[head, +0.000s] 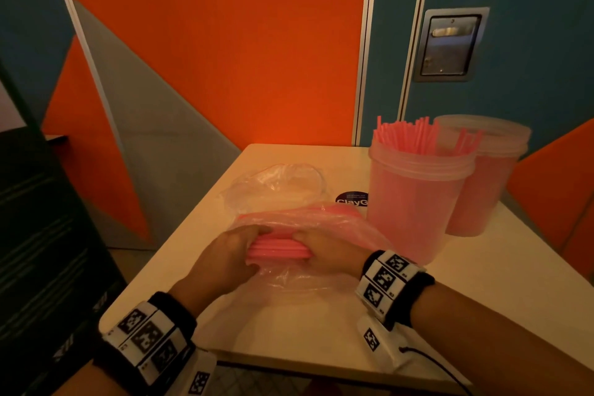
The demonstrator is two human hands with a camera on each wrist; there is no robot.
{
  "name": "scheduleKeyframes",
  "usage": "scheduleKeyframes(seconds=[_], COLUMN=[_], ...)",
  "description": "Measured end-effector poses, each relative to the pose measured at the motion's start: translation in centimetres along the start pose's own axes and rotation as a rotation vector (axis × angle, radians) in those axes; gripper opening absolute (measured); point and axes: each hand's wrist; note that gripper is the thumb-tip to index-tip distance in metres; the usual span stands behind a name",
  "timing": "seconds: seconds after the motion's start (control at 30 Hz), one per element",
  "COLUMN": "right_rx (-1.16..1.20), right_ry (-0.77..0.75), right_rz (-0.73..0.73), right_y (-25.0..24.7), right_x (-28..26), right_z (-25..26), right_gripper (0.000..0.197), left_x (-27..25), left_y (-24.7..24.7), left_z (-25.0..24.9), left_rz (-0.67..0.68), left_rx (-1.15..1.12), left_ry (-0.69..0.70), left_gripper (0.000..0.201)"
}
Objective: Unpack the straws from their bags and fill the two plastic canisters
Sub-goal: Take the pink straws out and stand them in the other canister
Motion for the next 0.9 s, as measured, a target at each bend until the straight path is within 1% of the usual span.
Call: scheduleKeyframes(seconds=[0.07, 0.13, 0.2, 0.27, 0.3, 0.33, 0.37, 0.4, 0.43, 0.47, 0.5, 0.53, 0.57, 0.63, 0.67, 0.7, 0.73, 0.8, 0.83, 0.87, 0.9], right_rx=[-0.014, 0.019, 0.045, 0.059, 0.069, 0.09, 0.124, 0.172, 0.233, 0.302, 0.365, 0.426, 0.492, 0.603, 0.647, 0.686, 0.713, 0.744, 0.759, 0.772, 0.785], right_ry=[-0.004, -0.01, 0.0, 0.005, 0.008, 0.013, 0.022, 0.022, 0.017, 0.01, 0.004, -0.004, -0.008, 0.001, 0.008, 0.02, 0.032, 0.052, 0.062, 0.074, 0.087], right_rz=[0.003, -0.003, -0.008, -0.021, -0.029, -0.041, -0.051, -0.061, -0.069, -0.079, -0.09, -0.109, -0.133, -0.207, -0.247, -0.291, -0.334, -0.412, -0.437, -0.455, -0.472], right_y=[-0.2, -0.4, -0.4, -0.3, -0.4, -0.5, -0.8, -1.2, -1.7, -2.3, -2.9, -3.6, -4.1, -5.1, -5.6, -5.8, -6.0, -6.0, -5.8, -5.7, -5.5], right_x=[-0.1, -0.3, -0.4, -0.2, -0.2, -0.2, -0.2, -0.4, -0.7, -1.0, -1.4, -1.8, -2.2, -2.7, -2.9, -3.0, -3.0, -3.1, -3.1, -3.2, -3.2], right_z=[0.0, 0.2, 0.1, -0.2, -0.3, -0.4, -0.4, -0.3, 0.0, 0.3, 0.6, 0.8, 1.1, 1.3, 1.2, 1.1, 1.0, 0.9, 0.9, 0.9, 0.7], right_gripper=[0.036, 0.038, 0.042, 0.043, 0.042, 0.041, 0.038, 0.032, 0.027, 0.023, 0.02, 0.024, 0.029, 0.026, 0.024, 0.024, 0.025, 0.026, 0.025, 0.023, 0.021], left_x=[0.1, 0.1, 0.3, 0.6, 0.6, 0.6, 0.7, 0.9, 1.2, 1.6, 2.0, 2.6, 3.1, 3.9, 4.3, 4.7, 5.1, 6.0, 6.5, 6.9, 7.2], left_y=[-0.2, -0.2, -0.5, -1.1, -1.3, -1.5, -1.7, -1.8, -1.9, -1.9, -1.8, -1.6, -1.3, -0.2, 0.7, 1.6, 2.6, 4.6, 5.3, 5.9, 6.5], left_z=[0.0, 0.0, -0.2, -0.7, -0.9, -1.0, -1.1, -1.2, -1.3, -1.7, -2.1, -2.6, -3.2, -3.7, -4.0, -4.4, -4.6, -5.2, -5.8, -6.2, -6.5], left_rz=[0.013, 0.034, 0.057, 0.083, 0.082, 0.058, 0.009, -0.052, -0.107, -0.139, -0.154, -0.151, -0.111, 0.044, 0.135, 0.214, 0.258, 0.309, 0.356, 0.416, 0.477], left_rx=[-0.043, -0.103, -0.214, -0.461, -0.629, -0.792, -0.932, -1.05, -1.147, -1.212, -1.203, -1.111, -0.937, -0.487, -0.314, -0.181, -0.091, 0.052, 0.131, 0.195, 0.219], left_ry=[-0.002, -0.004, -0.033, -0.101, -0.134, -0.155, -0.165, -0.181, -0.232, -0.325, -0.424, -0.492, -0.509, -0.392, -0.316, -0.243, -0.174, -0.069, -0.048, -0.063, -0.108], left_gripper=[0.065, 0.074, 0.081, 0.09, 0.095, 0.095, 0.088, 0.075, 0.063, 0.061, 0.059, 0.053, 0.044, 0.025, 0.016, 0.017, 0.026, 0.039, 0.042, 0.046, 0.05])
Point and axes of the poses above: each hand's wrist, its own x-axis towards the middle knuckle, its own y-axis out of the palm, z = x × y, and after that the axes turned 7 degrees about y, right-handed
